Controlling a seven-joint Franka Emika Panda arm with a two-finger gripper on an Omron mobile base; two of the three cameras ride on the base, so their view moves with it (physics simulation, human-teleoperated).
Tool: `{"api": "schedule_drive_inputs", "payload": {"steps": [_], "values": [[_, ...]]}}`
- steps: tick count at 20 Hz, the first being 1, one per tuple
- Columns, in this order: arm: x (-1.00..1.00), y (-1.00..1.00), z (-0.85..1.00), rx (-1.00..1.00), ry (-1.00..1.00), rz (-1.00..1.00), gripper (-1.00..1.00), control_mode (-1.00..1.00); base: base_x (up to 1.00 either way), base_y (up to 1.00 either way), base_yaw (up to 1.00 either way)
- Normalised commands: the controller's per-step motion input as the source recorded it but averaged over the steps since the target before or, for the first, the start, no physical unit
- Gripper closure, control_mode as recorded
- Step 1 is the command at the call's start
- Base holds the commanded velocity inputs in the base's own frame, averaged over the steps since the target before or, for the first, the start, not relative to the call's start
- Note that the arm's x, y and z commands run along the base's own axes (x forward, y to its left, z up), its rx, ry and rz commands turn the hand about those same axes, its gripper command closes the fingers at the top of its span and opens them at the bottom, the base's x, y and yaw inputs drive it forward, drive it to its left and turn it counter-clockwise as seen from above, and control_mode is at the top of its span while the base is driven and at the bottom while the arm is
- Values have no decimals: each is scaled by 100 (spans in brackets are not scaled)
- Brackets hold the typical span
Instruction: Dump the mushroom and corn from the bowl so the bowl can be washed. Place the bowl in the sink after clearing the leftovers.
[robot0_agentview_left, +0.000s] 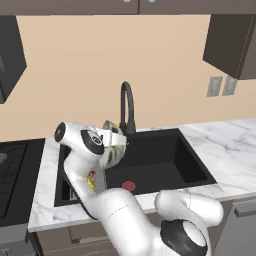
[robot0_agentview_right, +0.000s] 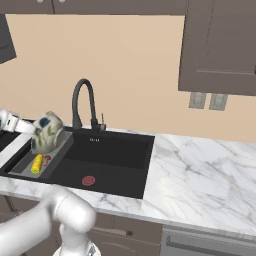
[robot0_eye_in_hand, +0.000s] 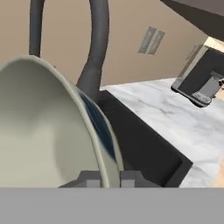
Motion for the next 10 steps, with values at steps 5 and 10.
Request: {"api": "schedule_drive_inputs", "payload": {"steps": [5,10], "values": [[-43,-100,57,59,18,1,100,-100,0,0,0],[-37,-100,40,54,24,1,100,-100,0,0,0]]}}
